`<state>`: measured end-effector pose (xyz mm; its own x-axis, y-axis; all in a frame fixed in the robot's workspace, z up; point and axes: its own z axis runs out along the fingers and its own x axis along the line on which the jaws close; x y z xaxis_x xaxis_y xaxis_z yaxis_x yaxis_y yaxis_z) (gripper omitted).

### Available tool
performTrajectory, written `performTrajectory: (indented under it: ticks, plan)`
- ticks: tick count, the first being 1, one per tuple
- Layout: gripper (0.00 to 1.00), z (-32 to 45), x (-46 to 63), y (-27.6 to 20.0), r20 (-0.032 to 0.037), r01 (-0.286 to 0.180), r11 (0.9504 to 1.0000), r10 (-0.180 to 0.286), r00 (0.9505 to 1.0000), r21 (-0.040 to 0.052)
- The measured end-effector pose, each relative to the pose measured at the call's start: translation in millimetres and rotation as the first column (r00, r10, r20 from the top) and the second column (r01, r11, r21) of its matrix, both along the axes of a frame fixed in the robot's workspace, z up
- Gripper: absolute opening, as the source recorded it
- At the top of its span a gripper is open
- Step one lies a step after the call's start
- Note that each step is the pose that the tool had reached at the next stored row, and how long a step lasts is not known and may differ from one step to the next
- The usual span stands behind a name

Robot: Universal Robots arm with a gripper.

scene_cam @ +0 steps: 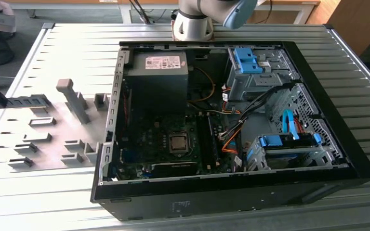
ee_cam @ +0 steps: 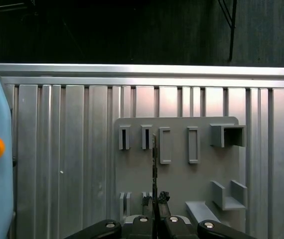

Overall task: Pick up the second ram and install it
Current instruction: 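Pick up the second ram and move it above second insertion slot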

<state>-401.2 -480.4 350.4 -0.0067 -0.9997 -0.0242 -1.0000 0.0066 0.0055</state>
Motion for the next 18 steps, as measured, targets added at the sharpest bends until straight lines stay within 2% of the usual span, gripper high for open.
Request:
performTrajectory:
  ticks: [18]
  plan:
    - [0.14,18.3,0.0,0.0,0.0000,0.000,1.0000,0.000,1.0000,0.0001]
